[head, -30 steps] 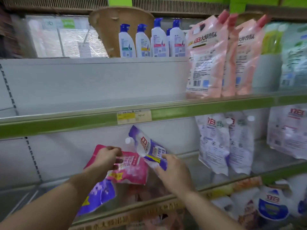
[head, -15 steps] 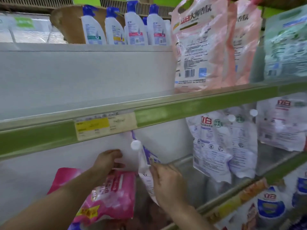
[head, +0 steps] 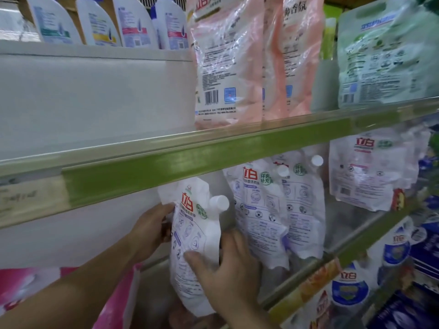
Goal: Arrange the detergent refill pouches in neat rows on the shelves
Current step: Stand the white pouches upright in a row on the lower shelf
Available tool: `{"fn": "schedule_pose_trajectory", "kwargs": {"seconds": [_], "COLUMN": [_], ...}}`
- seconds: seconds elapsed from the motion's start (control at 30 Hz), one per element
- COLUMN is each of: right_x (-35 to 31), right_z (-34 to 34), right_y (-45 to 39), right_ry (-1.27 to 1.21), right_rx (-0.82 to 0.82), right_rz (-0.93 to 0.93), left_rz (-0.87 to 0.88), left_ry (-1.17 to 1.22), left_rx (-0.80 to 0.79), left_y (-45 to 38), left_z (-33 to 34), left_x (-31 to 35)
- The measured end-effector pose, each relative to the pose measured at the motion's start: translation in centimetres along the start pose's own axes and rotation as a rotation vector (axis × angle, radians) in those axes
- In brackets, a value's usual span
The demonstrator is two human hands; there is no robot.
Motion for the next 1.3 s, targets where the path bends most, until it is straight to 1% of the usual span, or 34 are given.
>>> {"fn": "schedule_pose_trajectory", "kwargs": {"seconds": [0.1,0.2,0.37,0.47,0.53,0.63,0.73,0.8,0.9,1.0,1.07,1.17,1.2,1.23,1.27,1.3], "right_x": [0.2,2.4,4.0,5.8,6.6,6.3,5.9,5.4,4.7,4.7,4.6,4.5,4.6,4.5,4.2,3.5], "right_z": [-0.2,-1.0,-3.4,-4.1,-4.4,-4.2,-4.1,-4.1,-4.7,-4.8,-4.8,-5.0,-5.0,-5.2,-5.6,-6.2], "right_y": [-0.8,-1.5,-3.1,-3.5,-3.0,-2.4,-2.7,-2.8,-3.3,-4.0,-4.1,-3.9,-3.8,-3.6,-3.4,-3.2], "right_ry": [0.131,0.094,0.120,0.121,0.121,0.097,0.077,0.021,-0.035,-0.004,-0.004,0.004,-0.004,-0.023,-0.056,-0.094], "right_rx": [-0.037,-0.036,0.018,-0.034,-0.058,-0.100,-0.139,-0.138,-0.068,-0.094,-0.110,-0.127,-0.122,-0.081,-0.004,0.106], "right_rz": [0.044,0.178,0.118,0.144,0.142,0.102,0.107,0.125,0.206,0.319,0.333,0.312,0.295,0.265,0.238,0.210], "left_rz": [0.068,0.111,0.134,0.119,0.066,-0.005,-0.028,-0.009,0.029,0.085,0.127,0.127,0.119,0.116,0.121,0.132], "left_ry": [0.038,0.079,0.149,0.173,0.153,0.137,0.109,0.125,0.203,0.255,0.266,0.275,0.271,0.260,0.239,0.206], "left_rx": [-0.003,0.020,0.019,0.006,-0.003,0.023,0.078,0.099,0.105,0.157,0.162,0.149,0.133,0.116,0.105,0.112], "left_y": [0.2,0.0,-1.1,-2.1,-2.5,-2.4,-2.0,-1.5,-0.5,0.2,0.4,0.8,1.0,1.3,1.6,2.0], "left_z": [0.8,1.7,5.0,7.2,8.0,7.7,6.3,5.7,5.4,5.1,5.3,5.7,5.8,5.7,5.5,5.0], "left_x": [0.5,1.2,1.9,1.9,1.1,0.4,1.1,2.1,3.6,5.3,6.1,6.2,6.1,5.9,5.6,5.4]}}
Point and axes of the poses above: each hand's wrist, its own y-axis away from the middle knuckle, its own z-axis out of the palm, x = y × z, the point moved 5 cm from there along -y, towards the middle knuckle, and after that the axes turned 11 degrees about -z, right-handed, at the moved point
